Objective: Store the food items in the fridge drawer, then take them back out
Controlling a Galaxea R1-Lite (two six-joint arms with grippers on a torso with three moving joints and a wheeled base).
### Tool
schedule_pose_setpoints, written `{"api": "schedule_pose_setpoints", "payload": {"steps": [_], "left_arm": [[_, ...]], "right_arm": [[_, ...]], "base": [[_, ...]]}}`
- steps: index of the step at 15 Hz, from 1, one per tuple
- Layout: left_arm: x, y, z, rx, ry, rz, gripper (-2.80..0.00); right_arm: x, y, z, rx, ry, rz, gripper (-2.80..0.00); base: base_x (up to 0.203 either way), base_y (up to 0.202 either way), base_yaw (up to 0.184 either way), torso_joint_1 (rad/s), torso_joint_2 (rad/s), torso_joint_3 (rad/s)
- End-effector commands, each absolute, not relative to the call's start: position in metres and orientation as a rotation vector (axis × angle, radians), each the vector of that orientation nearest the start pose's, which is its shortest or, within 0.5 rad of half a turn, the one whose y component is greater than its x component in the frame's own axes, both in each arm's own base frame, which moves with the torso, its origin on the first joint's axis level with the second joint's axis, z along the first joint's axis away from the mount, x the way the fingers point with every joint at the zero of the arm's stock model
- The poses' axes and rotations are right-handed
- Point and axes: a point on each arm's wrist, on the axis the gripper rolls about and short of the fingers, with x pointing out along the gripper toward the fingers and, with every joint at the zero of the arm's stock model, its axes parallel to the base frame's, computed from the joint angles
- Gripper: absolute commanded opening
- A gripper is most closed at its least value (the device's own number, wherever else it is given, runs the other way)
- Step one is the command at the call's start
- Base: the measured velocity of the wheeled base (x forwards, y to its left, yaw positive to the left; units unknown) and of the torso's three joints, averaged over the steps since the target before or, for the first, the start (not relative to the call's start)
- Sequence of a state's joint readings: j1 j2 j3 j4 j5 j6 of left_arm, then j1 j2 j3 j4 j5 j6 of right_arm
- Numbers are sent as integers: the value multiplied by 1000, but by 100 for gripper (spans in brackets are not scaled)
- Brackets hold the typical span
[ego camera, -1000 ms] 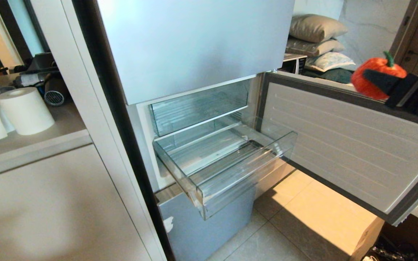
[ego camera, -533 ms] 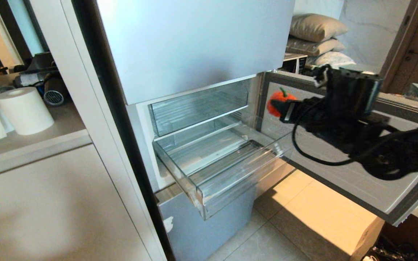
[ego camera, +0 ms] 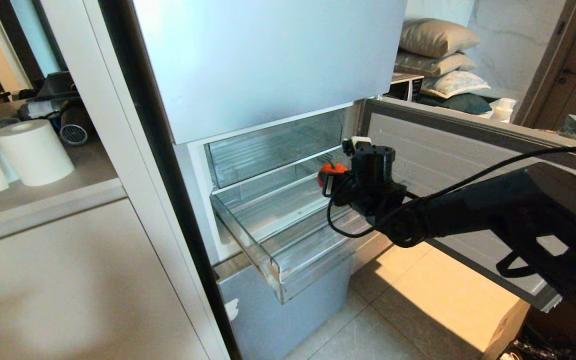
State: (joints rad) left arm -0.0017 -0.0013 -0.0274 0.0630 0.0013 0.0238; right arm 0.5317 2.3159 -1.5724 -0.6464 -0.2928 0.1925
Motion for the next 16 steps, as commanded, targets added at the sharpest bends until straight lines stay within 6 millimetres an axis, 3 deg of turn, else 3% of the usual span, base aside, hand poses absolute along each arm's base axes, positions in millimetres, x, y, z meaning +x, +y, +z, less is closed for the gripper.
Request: {"api": "schedule_pose_setpoints", "payload": {"steps": [1, 4, 5, 8, 11, 15, 16], "left_arm": [[-25, 0, 77, 24, 35, 0, -280], [-25, 0, 77, 25, 35, 0, -280], [-25, 0, 77, 23, 35, 0, -280], [-25, 0, 77, 23, 37, 0, -280], [-25, 0, 77, 23, 37, 0, -280], [-25, 0, 77, 25, 35, 0, -280], [-25, 0, 77, 25, 35, 0, -280]], "right_arm": [[429, 249, 121, 138, 150, 231, -280], [438, 254, 114, 143, 139, 222, -280], [439, 255, 113, 144, 136, 219, 0], [436, 253, 126, 163, 114, 217, 0], [416, 244, 170, 180, 81, 228, 0], [397, 233, 196, 187, 73, 222, 0], [385, 226, 214, 198, 51, 225, 0]], "base": [[0, 0, 0, 0, 0, 0], [0, 0, 0, 0, 0, 0], [0, 0, 0, 0, 0, 0], [0, 0, 0, 0, 0, 0], [0, 0, 0, 0, 0, 0], [0, 0, 0, 0, 0, 0], [0, 0, 0, 0, 0, 0]]}}
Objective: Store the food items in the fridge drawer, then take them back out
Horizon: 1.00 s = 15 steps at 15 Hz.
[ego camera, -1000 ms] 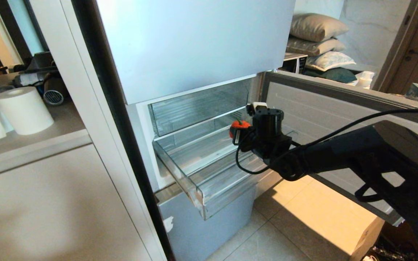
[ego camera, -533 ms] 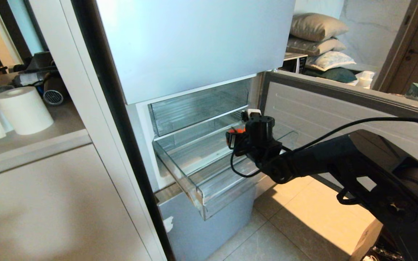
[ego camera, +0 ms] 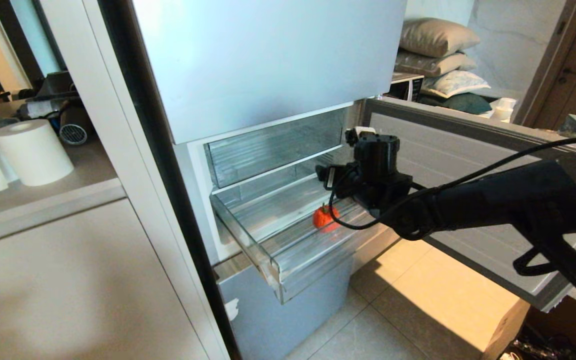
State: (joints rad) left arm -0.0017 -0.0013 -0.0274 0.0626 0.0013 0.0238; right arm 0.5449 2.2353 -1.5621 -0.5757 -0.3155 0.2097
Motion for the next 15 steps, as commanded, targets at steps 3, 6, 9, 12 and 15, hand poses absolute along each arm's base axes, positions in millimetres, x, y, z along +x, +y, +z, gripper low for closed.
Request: {"api": "schedule_pose_setpoints", "payload": {"steps": [3, 6, 9, 12, 15], "left_arm": [[-25, 0, 77, 25, 36, 0, -280], [-25, 0, 77, 23, 35, 0, -280], [-25, 0, 77, 23, 35, 0, -280], [-25, 0, 77, 25, 35, 0, -280], [-25, 0, 77, 25, 35, 0, -280]], "right_arm": [[304, 173, 306, 261, -87, 215, 0], [203, 88, 367, 316, -247, 119, 0], [142, 7, 365, 273, -319, -209, -280], [123, -42, 345, 207, -301, -556, -280], [112, -98, 338, 181, -301, -830, -280]], "base": [[0, 0, 0, 0, 0, 0], [0, 0, 0, 0, 0, 0], [0, 0, 0, 0, 0, 0], [0, 0, 0, 0, 0, 0], [0, 0, 0, 0, 0, 0]]}}
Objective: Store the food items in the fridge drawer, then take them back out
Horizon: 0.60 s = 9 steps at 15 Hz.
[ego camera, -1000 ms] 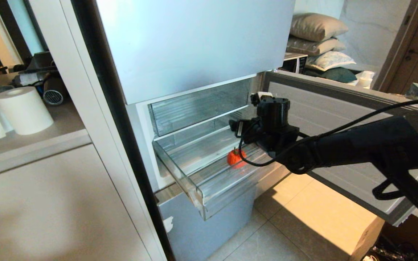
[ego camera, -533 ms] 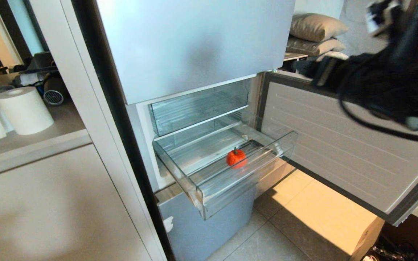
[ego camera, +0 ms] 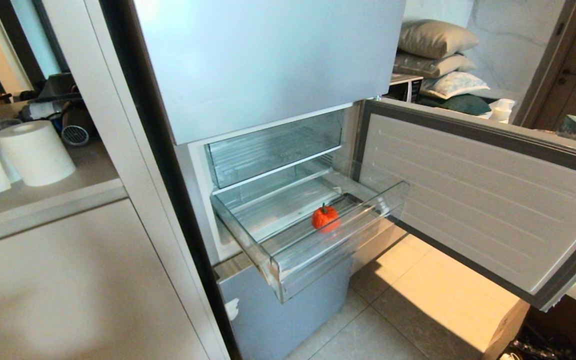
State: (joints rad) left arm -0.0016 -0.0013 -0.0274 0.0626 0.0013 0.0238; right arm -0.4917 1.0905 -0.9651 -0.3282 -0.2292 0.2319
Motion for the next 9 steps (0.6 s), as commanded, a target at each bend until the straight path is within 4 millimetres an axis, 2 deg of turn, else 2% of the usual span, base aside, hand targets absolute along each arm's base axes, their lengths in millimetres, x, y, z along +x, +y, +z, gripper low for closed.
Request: {"api": "schedule_pose_setpoints", "payload": {"steps": [1, 3, 4, 6, 9], "left_arm": [[-25, 0, 77, 23, 36, 0, -280], [-25, 0, 77, 25, 35, 0, -280], [-25, 0, 77, 23, 35, 0, -280], [-25, 0, 77, 24, 35, 0, -280], [-25, 0, 77, 25, 35, 0, -280]], "right_arm": [[113, -118, 333, 198, -288, -876, -280], [123, -158, 317, 252, -226, -913, -280], [127, -173, 309, 267, -209, -926, 0], [133, -200, 291, 291, -170, -951, 0], [154, -241, 248, 339, -69, -936, 0]], "base": [[0, 0, 0, 0, 0, 0], [0, 0, 0, 0, 0, 0], [0, 0, 0, 0, 0, 0], [0, 0, 0, 0, 0, 0], [0, 0, 0, 0, 0, 0]]}}
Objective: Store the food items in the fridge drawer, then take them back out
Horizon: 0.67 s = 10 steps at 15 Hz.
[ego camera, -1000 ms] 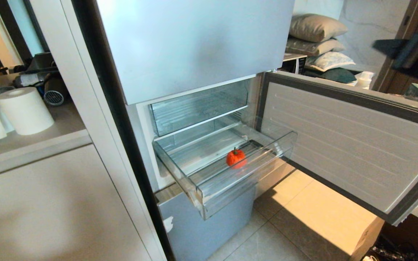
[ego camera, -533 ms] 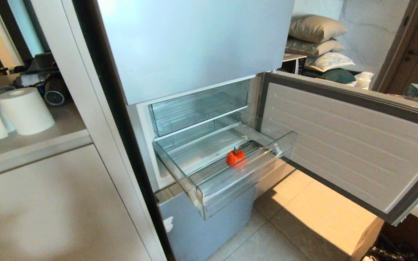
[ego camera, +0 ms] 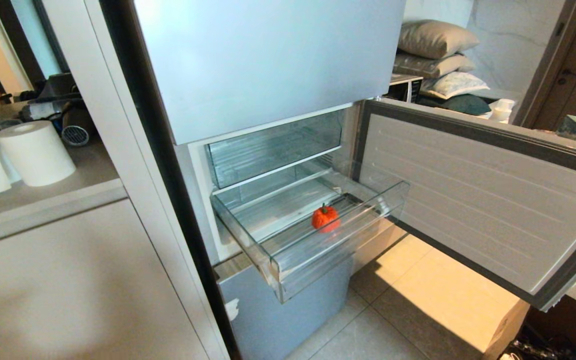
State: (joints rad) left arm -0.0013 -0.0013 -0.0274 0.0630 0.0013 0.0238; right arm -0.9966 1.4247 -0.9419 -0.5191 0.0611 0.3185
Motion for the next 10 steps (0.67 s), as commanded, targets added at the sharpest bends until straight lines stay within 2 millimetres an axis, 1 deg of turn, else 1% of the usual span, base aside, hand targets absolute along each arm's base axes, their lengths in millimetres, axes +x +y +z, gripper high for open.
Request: {"api": "schedule_pose_setpoints", "payload": {"steps": [1, 3, 5, 8, 9, 10], "left_arm": [[-25, 0, 77, 23, 35, 0, -280], [-25, 0, 77, 23, 35, 0, -280], [-25, 0, 77, 23, 35, 0, -280], [-25, 0, 77, 25, 37, 0, -280], [-25, 0, 77, 23, 36, 0, -280], [-25, 0, 77, 23, 35, 0, -280]], "right_arm": [[161, -252, 234, 347, -30, -919, 0], [175, -274, 203, 325, 69, -891, 0], [190, -289, 178, 295, 134, -843, 0], [224, -295, 154, 293, 185, -731, 0], [233, -294, 149, 292, 198, -710, 0], [242, -297, 138, 285, 225, -695, 0]], "base": [[0, 0, 0, 0, 0, 0], [0, 0, 0, 0, 0, 0], [0, 0, 0, 0, 0, 0], [0, 0, 0, 0, 0, 0], [0, 0, 0, 0, 0, 0], [0, 0, 0, 0, 0, 0]]}}
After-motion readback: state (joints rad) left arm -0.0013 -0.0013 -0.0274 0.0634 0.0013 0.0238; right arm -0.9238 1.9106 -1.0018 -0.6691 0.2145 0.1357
